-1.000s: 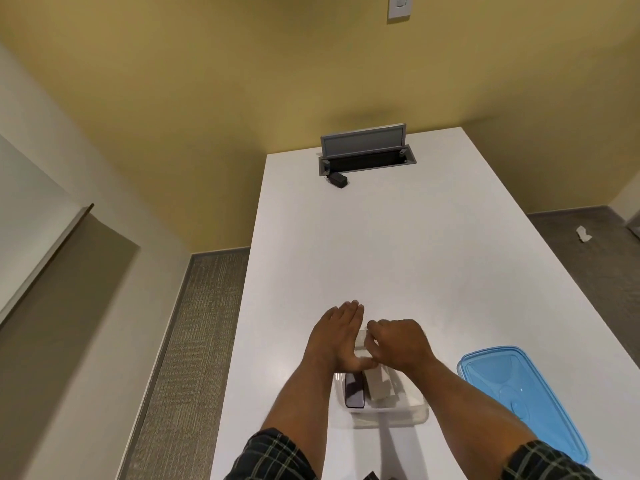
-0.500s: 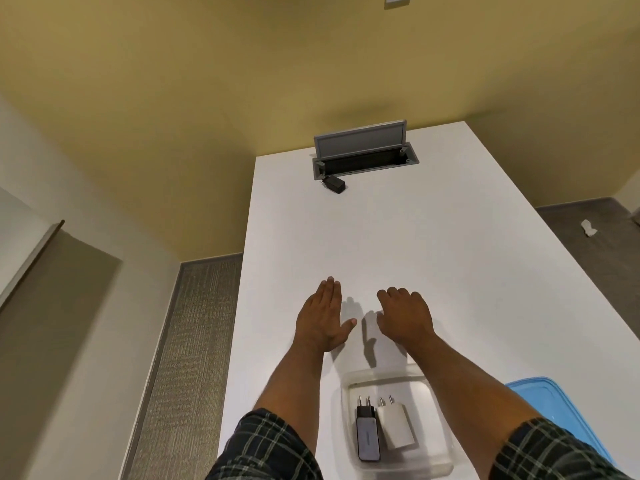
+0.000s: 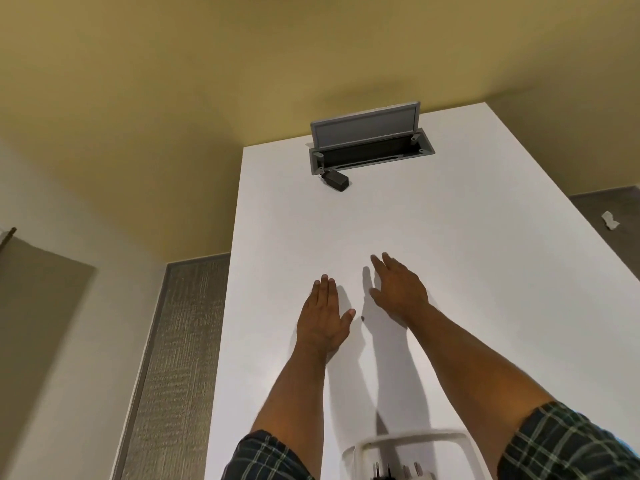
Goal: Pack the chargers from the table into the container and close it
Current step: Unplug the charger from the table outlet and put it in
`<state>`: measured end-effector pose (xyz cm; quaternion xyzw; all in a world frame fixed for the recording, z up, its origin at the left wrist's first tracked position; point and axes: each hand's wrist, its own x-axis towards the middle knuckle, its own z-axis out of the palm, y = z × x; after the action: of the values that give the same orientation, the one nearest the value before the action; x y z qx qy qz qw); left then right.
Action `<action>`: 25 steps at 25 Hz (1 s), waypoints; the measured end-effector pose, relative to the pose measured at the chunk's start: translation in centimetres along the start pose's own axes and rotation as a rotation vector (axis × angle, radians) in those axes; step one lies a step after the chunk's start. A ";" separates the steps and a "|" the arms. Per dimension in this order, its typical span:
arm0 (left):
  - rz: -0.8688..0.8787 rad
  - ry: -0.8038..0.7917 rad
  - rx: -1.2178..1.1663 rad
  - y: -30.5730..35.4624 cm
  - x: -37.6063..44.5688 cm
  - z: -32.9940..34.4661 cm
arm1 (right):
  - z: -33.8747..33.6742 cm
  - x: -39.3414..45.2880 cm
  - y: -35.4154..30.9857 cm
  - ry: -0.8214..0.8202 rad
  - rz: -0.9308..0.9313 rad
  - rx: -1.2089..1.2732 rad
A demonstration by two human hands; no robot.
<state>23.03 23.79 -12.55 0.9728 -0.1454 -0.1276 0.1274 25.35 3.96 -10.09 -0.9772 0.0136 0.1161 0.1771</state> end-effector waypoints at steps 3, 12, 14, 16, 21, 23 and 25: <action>-0.044 0.026 -0.069 -0.7 2.0 1.1 | 0.0 3.3 0.2 0.028 0.002 0.053; 0.005 0.291 0.065 -3.1 9.9 3.9 | 2.9 13.7 -0.4 0.294 0.018 0.001; 0.000 0.311 0.081 -3.5 11.7 3.7 | 2.8 16.0 -0.8 0.338 -0.027 -0.035; -0.003 0.323 0.087 -3.7 13.2 3.5 | 3.0 18.1 -1.1 0.365 -0.061 -0.016; 0.004 0.350 0.079 -4.3 16.4 3.0 | 2.3 22.7 -2.3 0.441 -0.120 -0.030; 0.003 0.344 0.081 -4.5 17.3 2.9 | 1.4 24.5 -2.9 0.459 -0.099 -0.063; 0.001 0.328 0.086 -4.6 18.1 2.8 | 0.3 26.3 -3.4 0.412 -0.083 -0.094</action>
<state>40.10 21.72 -20.32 0.9850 -0.1287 0.0393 0.1077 51.04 7.66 -15.30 -0.9872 0.0037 -0.0932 0.1293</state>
